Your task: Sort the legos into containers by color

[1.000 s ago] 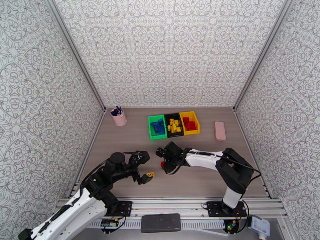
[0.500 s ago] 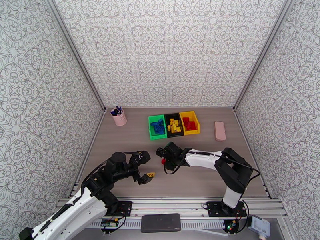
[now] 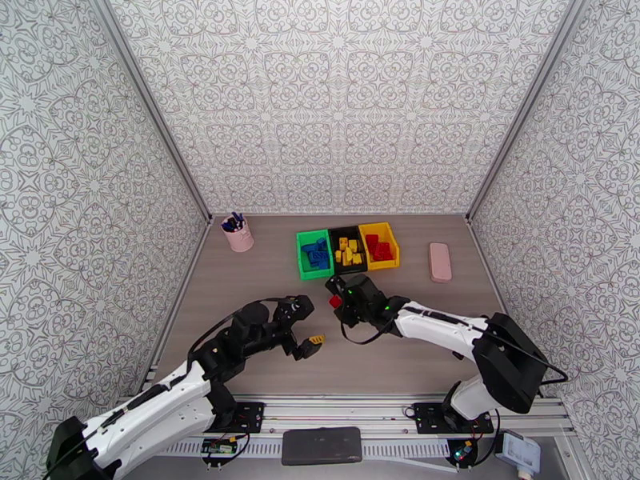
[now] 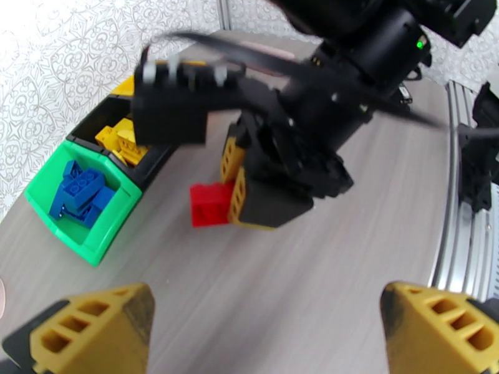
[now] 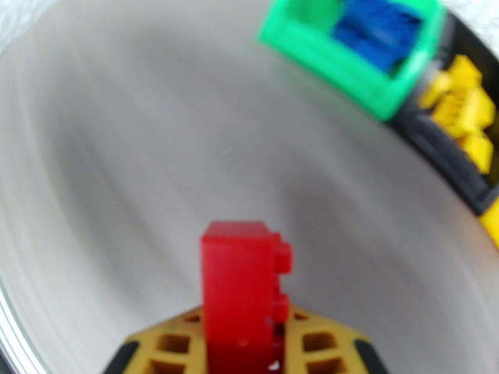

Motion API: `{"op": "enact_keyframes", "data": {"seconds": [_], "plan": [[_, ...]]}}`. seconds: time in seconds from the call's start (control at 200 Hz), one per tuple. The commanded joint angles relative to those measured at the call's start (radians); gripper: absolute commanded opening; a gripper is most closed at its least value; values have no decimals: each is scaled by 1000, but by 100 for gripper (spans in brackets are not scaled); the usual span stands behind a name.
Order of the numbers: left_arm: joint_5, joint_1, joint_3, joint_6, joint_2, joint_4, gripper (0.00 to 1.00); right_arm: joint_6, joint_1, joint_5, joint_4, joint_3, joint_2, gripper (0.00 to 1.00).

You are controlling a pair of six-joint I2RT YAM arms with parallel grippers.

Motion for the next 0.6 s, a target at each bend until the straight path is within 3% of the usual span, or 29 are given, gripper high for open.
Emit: {"op": "enact_keyframes", "data": {"seconds": [0.0,0.27,0.4,0.595], "plan": [[-100,-25,-10,-53,92,238,100,98,-74,41,114,-43,-60,1],[-205,-79,41,-122,372,535,100,156,-272,17,226,-2,-59,1],[-230,-101,90,-126,480,582,100,183,-342,81,187,121,53,1],[-232,-103,146,-143,570,634,100,194,-404,72,160,316,258,3]]}}
